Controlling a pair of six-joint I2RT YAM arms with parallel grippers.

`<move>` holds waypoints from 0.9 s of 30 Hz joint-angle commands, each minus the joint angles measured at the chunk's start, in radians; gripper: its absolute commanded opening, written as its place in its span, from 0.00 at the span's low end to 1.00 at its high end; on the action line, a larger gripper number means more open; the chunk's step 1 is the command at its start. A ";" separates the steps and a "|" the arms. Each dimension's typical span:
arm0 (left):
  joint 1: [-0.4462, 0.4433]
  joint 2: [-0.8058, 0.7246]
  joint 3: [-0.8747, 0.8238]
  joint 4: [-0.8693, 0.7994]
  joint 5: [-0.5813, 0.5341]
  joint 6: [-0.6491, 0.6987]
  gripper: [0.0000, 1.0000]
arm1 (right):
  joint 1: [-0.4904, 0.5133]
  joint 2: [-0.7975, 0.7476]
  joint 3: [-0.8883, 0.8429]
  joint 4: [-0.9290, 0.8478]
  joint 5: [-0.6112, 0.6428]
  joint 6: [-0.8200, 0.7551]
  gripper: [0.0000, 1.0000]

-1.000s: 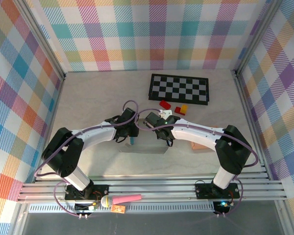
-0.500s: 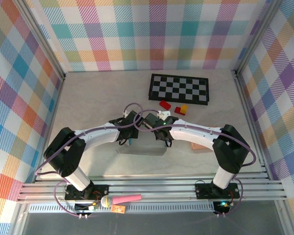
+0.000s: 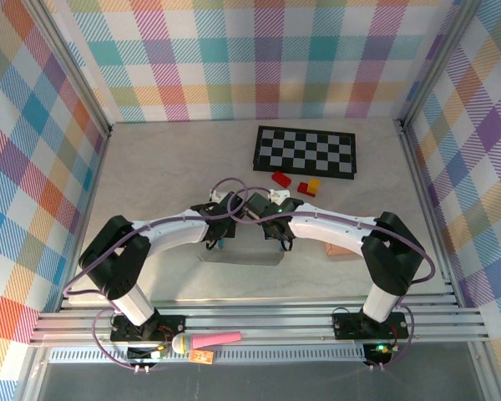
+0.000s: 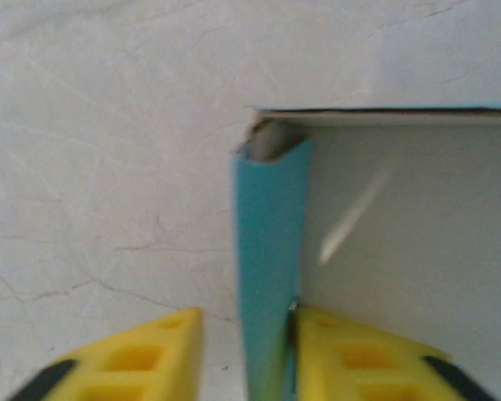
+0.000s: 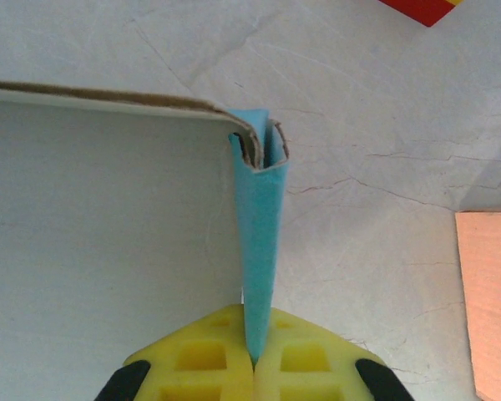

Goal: Fold the paper box

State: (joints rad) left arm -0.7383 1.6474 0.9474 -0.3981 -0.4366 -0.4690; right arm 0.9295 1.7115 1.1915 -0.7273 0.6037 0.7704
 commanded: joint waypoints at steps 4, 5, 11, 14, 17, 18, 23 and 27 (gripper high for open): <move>0.006 -0.115 0.066 -0.042 0.148 0.008 0.51 | -0.026 0.079 0.079 -0.132 0.002 0.058 0.00; 0.012 -0.132 0.077 -0.037 0.198 0.006 0.56 | -0.030 0.095 0.095 -0.153 -0.001 0.069 0.00; 0.022 -0.128 0.175 -0.101 0.353 0.047 0.58 | -0.062 0.189 0.185 -0.261 -0.070 0.166 0.00; 0.052 -0.165 0.194 -0.131 0.338 0.030 0.58 | -0.081 0.230 0.250 -0.343 -0.095 0.227 0.00; 0.114 -0.218 0.227 -0.182 0.310 0.006 0.58 | -0.107 0.274 0.326 -0.432 -0.136 0.307 0.00; 0.137 -0.234 0.235 -0.195 0.305 -0.003 0.58 | -0.116 0.290 0.347 -0.459 -0.156 0.337 0.00; 0.285 -0.305 0.256 -0.294 0.336 -0.034 0.55 | -0.180 0.347 0.393 -0.535 -0.327 0.514 0.00; 0.345 -0.375 0.238 -0.364 0.329 -0.029 0.54 | -0.208 0.352 0.408 -0.578 -0.426 0.677 0.00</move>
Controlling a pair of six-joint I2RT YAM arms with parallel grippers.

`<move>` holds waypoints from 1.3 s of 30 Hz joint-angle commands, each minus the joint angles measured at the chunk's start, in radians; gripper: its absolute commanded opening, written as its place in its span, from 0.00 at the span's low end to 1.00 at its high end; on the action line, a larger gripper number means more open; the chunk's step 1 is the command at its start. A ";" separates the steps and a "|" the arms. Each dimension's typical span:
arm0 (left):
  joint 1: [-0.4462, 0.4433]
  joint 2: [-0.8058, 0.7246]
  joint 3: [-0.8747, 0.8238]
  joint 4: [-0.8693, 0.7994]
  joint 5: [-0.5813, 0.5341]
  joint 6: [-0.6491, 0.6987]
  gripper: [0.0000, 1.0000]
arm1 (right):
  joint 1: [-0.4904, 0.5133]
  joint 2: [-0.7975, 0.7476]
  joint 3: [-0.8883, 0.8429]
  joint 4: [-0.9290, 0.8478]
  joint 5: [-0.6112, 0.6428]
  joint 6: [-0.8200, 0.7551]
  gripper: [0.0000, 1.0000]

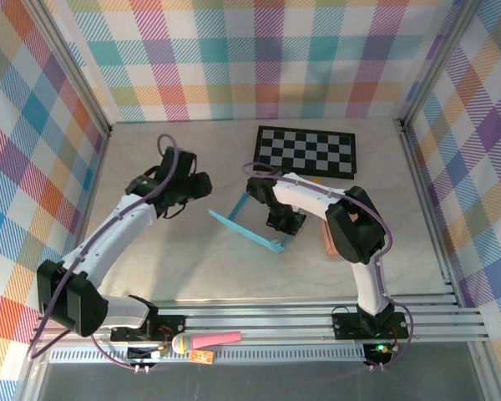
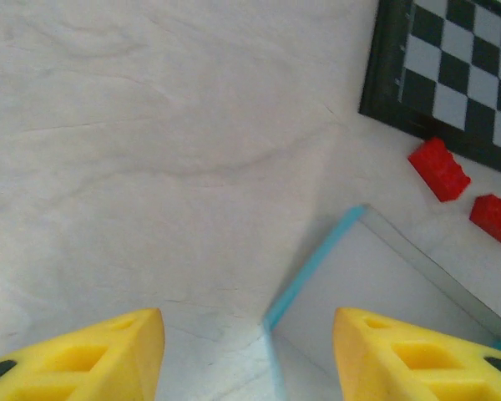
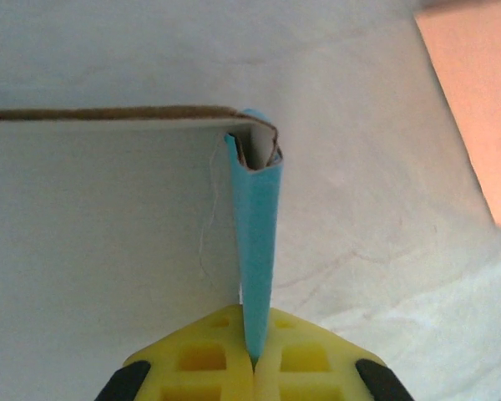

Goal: Fold the paper box

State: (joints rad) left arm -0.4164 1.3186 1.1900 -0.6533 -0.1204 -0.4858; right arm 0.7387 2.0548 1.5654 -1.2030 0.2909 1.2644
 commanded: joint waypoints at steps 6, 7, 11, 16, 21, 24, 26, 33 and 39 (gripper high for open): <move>0.047 -0.123 -0.115 -0.151 0.072 -0.053 0.52 | -0.029 0.049 0.062 -0.135 -0.317 0.398 0.00; 0.047 -0.136 -0.146 -0.144 0.093 -0.074 0.51 | -0.028 0.062 0.066 -0.147 -0.353 0.435 0.00; 0.046 -0.190 -0.318 -0.055 0.205 -0.145 0.50 | -0.019 0.074 0.046 -0.112 -0.466 0.547 0.00; 0.035 -0.190 -0.435 0.069 0.340 -0.143 0.50 | 0.006 0.049 -0.008 0.008 -0.523 0.665 0.00; -0.006 -0.126 -0.486 0.169 0.375 -0.121 0.50 | 0.035 0.062 -0.031 0.113 -0.579 0.718 0.00; -0.013 -0.087 -0.506 0.228 0.383 -0.134 0.49 | 0.051 0.066 -0.044 0.164 -0.613 0.734 0.00; -0.016 -0.067 -0.507 0.254 0.383 -0.145 0.48 | 0.055 0.060 -0.043 0.169 -0.610 0.732 0.06; -0.025 -0.018 -0.451 0.266 0.373 -0.144 0.48 | 0.059 -0.103 -0.141 0.288 -0.500 0.712 0.41; -0.032 0.005 -0.385 0.253 0.369 -0.138 0.48 | 0.052 -0.225 -0.094 0.221 -0.406 0.527 0.68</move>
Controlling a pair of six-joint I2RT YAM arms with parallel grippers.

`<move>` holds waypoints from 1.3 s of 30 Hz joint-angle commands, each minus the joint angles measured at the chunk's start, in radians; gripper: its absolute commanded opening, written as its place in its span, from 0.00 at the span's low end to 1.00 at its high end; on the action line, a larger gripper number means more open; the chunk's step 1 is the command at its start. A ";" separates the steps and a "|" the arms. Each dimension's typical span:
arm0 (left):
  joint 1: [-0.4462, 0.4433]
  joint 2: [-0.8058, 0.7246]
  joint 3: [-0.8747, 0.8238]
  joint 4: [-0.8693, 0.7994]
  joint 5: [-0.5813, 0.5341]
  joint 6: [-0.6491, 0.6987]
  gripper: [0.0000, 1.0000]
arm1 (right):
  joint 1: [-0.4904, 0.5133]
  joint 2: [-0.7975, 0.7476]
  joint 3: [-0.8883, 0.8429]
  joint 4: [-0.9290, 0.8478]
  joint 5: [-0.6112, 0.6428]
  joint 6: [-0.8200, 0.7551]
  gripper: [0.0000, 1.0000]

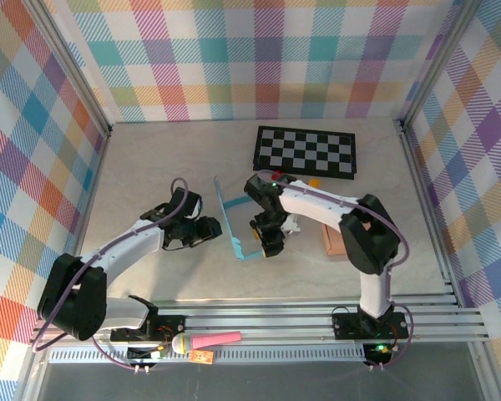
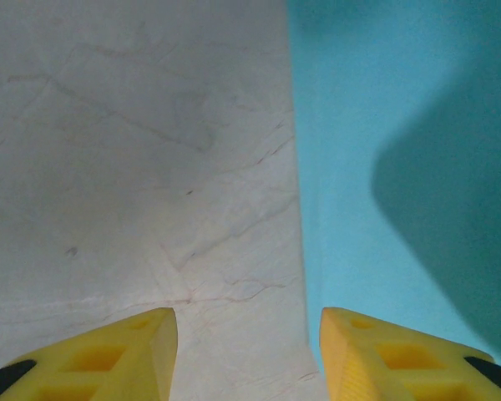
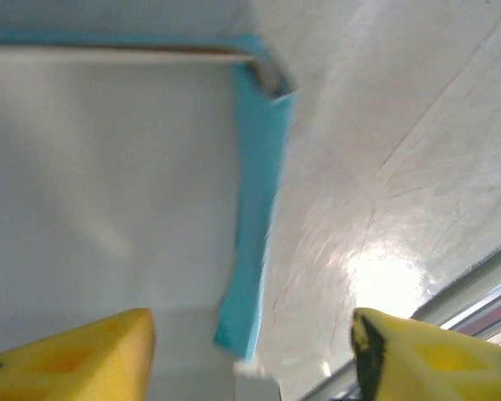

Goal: Fold the paper box

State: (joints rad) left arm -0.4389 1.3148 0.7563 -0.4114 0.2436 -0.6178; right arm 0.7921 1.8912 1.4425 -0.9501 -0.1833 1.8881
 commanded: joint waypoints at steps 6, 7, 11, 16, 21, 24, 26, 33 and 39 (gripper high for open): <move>-0.015 0.021 0.111 -0.013 0.000 -0.002 0.48 | -0.042 -0.186 0.033 0.075 0.165 -0.563 0.65; -0.016 0.021 0.120 -0.018 -0.001 -0.002 0.48 | -0.048 -0.196 0.051 0.127 0.144 -0.718 0.61; -0.018 0.013 0.141 -0.039 -0.016 0.001 0.48 | -0.042 -0.201 0.144 0.205 -0.038 -1.162 0.59; -0.018 0.017 0.150 -0.043 -0.014 0.004 0.48 | -0.039 -0.114 0.293 0.071 -0.175 -1.373 0.60; -0.020 0.027 0.155 -0.039 -0.015 0.005 0.48 | -0.019 -0.026 0.398 -0.002 -0.193 -1.421 0.59; -0.020 0.031 0.155 -0.036 -0.012 0.006 0.48 | -0.008 0.023 0.452 -0.041 -0.176 -1.425 0.56; -0.021 0.032 0.154 -0.032 -0.011 0.006 0.48 | -0.001 0.056 0.487 -0.056 -0.169 -1.422 0.53; -0.023 0.041 0.150 -0.024 -0.003 0.010 0.48 | 0.027 0.137 0.565 -0.082 -0.122 -1.411 0.48; -0.024 0.028 0.156 -0.045 -0.013 0.019 0.48 | 0.028 0.186 0.610 -0.097 -0.079 -1.357 0.35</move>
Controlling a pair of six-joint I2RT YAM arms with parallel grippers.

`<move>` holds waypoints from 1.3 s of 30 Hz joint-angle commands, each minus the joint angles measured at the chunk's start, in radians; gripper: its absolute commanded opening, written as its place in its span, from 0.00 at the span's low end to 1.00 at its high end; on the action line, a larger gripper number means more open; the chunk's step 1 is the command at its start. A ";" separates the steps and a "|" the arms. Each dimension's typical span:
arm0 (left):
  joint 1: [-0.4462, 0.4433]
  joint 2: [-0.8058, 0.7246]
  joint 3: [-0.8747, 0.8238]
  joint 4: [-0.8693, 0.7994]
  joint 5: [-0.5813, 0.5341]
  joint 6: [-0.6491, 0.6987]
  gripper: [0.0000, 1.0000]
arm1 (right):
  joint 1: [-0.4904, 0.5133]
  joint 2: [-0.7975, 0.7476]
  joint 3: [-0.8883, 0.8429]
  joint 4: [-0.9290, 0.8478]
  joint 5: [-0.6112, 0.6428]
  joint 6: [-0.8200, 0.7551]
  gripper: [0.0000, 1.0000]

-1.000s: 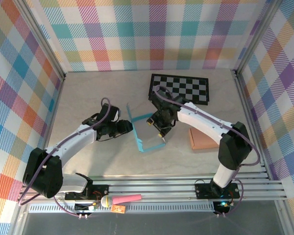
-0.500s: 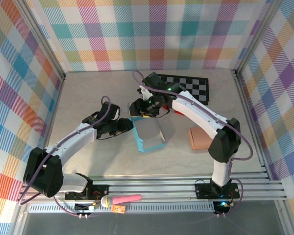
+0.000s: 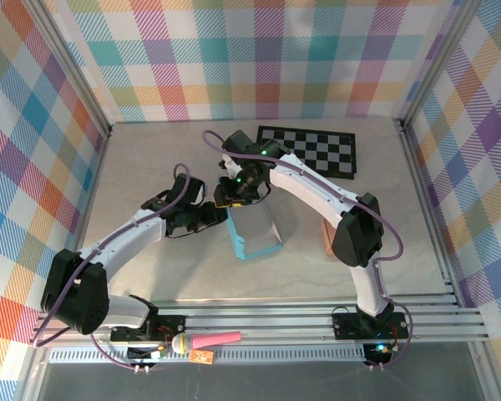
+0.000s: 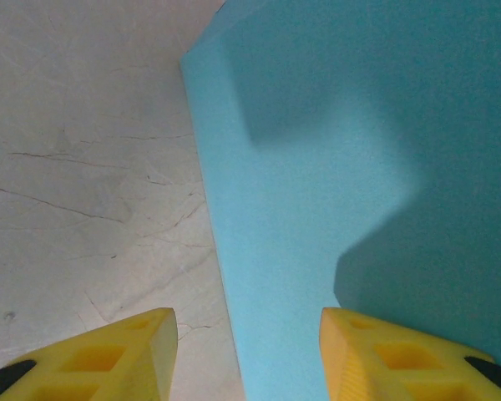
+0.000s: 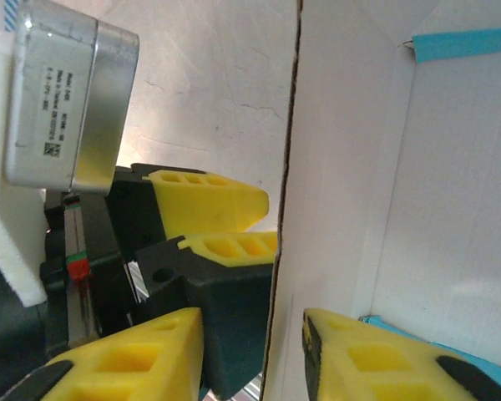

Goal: Fold the paper box

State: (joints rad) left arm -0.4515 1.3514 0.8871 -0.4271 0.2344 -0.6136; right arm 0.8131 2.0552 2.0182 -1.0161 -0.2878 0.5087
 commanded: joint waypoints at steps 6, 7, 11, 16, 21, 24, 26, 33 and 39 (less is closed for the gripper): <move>-0.014 -0.057 0.033 -0.117 -0.066 0.046 0.49 | 0.009 0.001 -0.004 0.026 0.054 0.164 0.08; -0.015 -0.076 0.033 -0.140 -0.091 0.048 0.49 | 0.010 -0.013 -0.021 0.039 0.078 0.196 0.03; -0.022 -0.167 0.056 -0.262 -0.211 0.058 0.50 | 0.011 -0.105 -0.135 0.099 0.204 0.397 0.00; -0.023 -0.229 0.094 -0.383 -0.289 0.102 0.50 | 0.012 -0.241 -0.321 0.135 0.405 0.794 0.00; -0.024 -0.296 0.077 -0.426 -0.271 0.101 0.50 | 0.033 -0.230 -0.241 -0.034 0.593 1.149 0.00; -0.024 -0.340 0.057 -0.452 -0.237 0.101 0.50 | 0.035 -0.168 -0.145 -0.174 0.634 1.345 0.00; -0.027 -0.368 0.047 -0.473 -0.215 0.105 0.50 | 0.035 -0.144 -0.130 -0.194 0.653 1.454 0.00; -0.030 -0.442 0.038 -0.550 -0.151 0.145 0.50 | 0.013 -0.101 -0.131 -0.100 0.641 1.640 0.00; -0.033 -0.464 0.040 -0.593 -0.106 0.187 0.50 | 0.008 -0.098 -0.121 -0.061 0.638 1.588 0.17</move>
State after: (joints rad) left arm -0.4755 0.9051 0.9390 -0.9688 0.0864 -0.4690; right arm 0.8249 1.9541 1.8790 -1.0775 0.3435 2.0521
